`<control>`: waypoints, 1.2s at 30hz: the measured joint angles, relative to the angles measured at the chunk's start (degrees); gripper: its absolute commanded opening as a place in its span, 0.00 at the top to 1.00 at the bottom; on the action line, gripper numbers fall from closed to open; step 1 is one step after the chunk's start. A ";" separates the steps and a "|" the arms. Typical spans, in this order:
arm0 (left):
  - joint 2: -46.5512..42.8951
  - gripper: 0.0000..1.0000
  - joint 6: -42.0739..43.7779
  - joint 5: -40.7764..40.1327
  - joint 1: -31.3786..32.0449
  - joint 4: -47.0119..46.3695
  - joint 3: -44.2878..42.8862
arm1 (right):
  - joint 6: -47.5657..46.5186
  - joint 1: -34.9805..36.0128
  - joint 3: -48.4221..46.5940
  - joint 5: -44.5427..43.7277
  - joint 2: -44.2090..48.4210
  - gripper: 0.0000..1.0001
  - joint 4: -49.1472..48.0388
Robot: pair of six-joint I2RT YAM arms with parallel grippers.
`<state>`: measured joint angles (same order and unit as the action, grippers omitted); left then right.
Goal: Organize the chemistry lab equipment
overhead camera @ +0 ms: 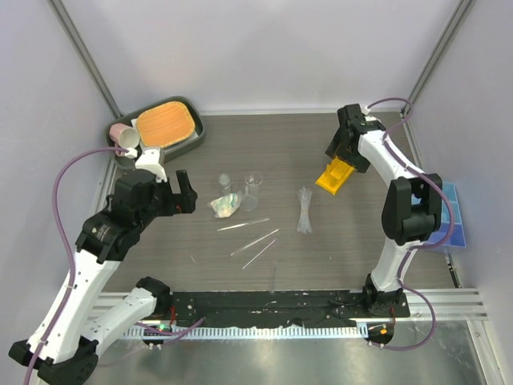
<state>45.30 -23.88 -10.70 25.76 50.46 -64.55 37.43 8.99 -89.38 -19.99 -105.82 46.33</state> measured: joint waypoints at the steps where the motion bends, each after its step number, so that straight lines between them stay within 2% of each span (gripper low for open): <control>1: 0.26 0.00 0.04 0.04 0.00 0.00 0.00 | 0.02 -0.07 0.15 0.04 -0.26 0.09 -0.09; 4: 0.98 0.00 0.07 0.24 0.00 0.00 0.02 | 0.02 -0.35 1.01 0.09 -0.87 0.09 -0.57; 6: 0.98 0.00 0.07 0.28 0.00 0.00 0.04 | 0.04 -0.48 1.55 0.17 -1.36 0.13 -0.90; 9: 0.98 0.00 0.09 0.26 0.00 0.04 0.04 | 0.09 -0.50 2.21 0.24 -2.19 0.25 -1.46; 14: 1.01 0.00 0.09 0.26 0.00 0.13 0.04 | 0.22 -0.57 3.08 0.59 -3.08 0.35 -2.23; 18: 1.01 0.00 0.04 0.26 0.00 0.35 0.04 | -0.44 -0.59 3.17 0.68 -3.26 0.48 -2.64; 22: 0.98 0.00 0.00 0.26 0.00 0.48 0.04 | -1.77 -0.59 3.17 0.37 -3.48 0.57 -2.95; 24: 0.98 0.00 -0.02 0.26 0.00 0.48 0.04 | -2.91 -0.59 3.17 0.15 -3.48 0.65 -3.10; 28: 1.09 0.00 -0.42 0.66 0.00 0.46 0.04 | -6.19 -0.59 3.17 -0.57 -3.48 0.68 -3.56; 36: 3.56 0.00 -1.07 1.86 0.00 0.66 0.04 | -13.77 -0.39 3.17 -0.50 -3.48 0.66 -5.81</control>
<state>48.86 -24.95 -8.84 25.76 51.11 -64.51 23.66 8.60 -86.21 -20.49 -109.30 40.51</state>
